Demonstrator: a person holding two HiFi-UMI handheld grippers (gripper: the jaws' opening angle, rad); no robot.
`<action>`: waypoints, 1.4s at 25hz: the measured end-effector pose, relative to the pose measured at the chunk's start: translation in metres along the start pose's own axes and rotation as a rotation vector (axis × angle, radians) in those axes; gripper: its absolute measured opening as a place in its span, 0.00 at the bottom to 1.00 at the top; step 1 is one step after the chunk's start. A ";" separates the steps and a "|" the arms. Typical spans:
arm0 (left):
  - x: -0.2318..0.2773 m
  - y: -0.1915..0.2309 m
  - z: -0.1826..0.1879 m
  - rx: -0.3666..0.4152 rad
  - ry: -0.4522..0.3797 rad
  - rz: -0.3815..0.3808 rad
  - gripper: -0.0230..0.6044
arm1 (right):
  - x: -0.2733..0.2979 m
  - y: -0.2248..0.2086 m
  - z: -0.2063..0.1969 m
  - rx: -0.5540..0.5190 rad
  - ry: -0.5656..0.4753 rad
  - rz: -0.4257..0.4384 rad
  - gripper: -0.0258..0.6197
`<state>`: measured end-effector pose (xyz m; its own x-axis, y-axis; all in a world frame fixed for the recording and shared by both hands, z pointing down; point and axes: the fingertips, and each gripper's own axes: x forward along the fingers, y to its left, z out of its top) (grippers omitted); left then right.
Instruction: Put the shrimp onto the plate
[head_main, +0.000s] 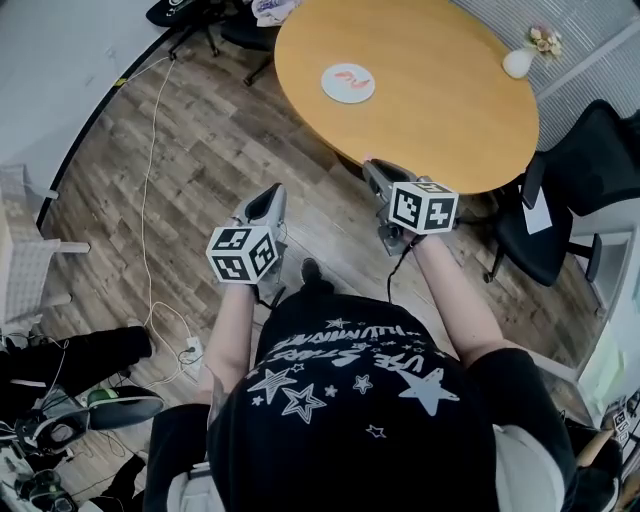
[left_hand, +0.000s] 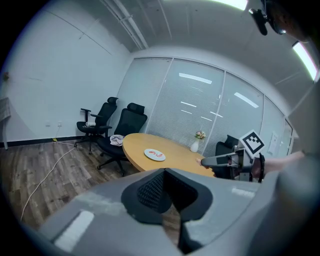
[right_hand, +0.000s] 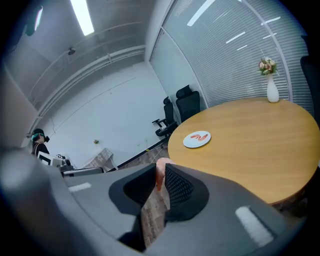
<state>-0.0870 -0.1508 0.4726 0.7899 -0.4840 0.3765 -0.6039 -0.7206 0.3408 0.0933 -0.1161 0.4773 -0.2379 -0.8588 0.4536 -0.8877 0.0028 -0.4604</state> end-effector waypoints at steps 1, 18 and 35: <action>0.002 0.007 0.004 0.001 -0.001 -0.006 0.04 | 0.006 0.001 0.004 -0.003 -0.003 -0.008 0.13; 0.039 0.062 0.023 -0.005 0.047 -0.085 0.04 | 0.054 -0.011 0.014 0.007 0.003 -0.119 0.13; 0.136 0.084 0.050 -0.007 0.086 -0.045 0.04 | 0.151 -0.079 0.060 -0.052 0.091 -0.119 0.13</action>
<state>-0.0251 -0.3015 0.5092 0.8042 -0.4068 0.4334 -0.5694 -0.7366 0.3651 0.1516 -0.2765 0.5359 -0.1623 -0.8049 0.5708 -0.9306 -0.0675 -0.3598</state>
